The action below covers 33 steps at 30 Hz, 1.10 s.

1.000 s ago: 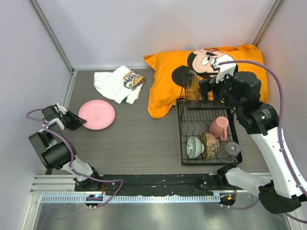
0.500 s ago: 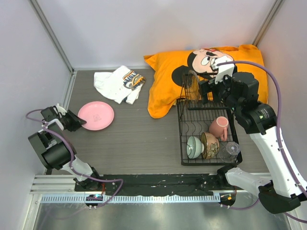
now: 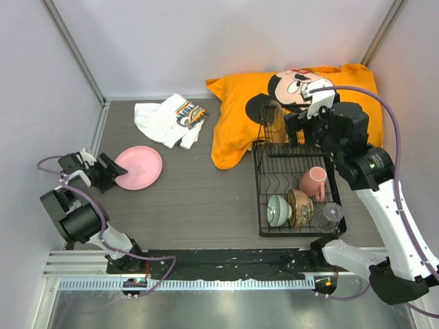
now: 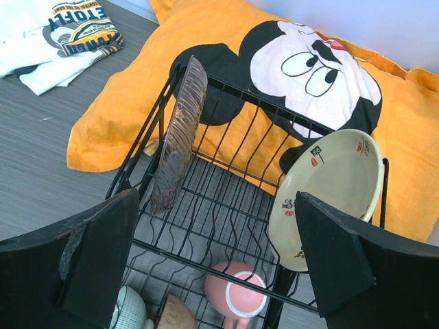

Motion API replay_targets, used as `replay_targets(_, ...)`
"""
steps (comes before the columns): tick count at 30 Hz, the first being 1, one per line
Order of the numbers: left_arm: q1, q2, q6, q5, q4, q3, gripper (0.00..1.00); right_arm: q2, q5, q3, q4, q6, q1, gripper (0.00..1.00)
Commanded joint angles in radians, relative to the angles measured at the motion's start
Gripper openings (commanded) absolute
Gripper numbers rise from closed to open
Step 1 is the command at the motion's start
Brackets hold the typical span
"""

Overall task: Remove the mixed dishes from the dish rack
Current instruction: Place the plate at the center of the board.

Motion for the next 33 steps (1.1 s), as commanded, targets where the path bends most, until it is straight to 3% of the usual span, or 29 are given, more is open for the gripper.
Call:
replay_targets(1,0.009,-0.032,0.033,-0.016,-0.007,0.002,0.85,0.025,-0.004,0.033,0.042,0.014,-0.003,1.0)
replay_targets(7,0.007,-0.1,0.061,-0.03,-0.016,0.019,0.99,0.068,-0.034,0.044,0.042,0.029,-0.005,1.0)
replay_targets(18,0.007,-0.18,0.104,-0.014,-0.068,0.074,1.0,0.148,-0.071,0.034,0.071,0.034,-0.005,0.95)
replay_targets(33,0.006,-0.33,0.145,0.081,-0.075,0.08,1.0,0.212,-0.096,-0.016,0.142,0.052,-0.003,0.72)
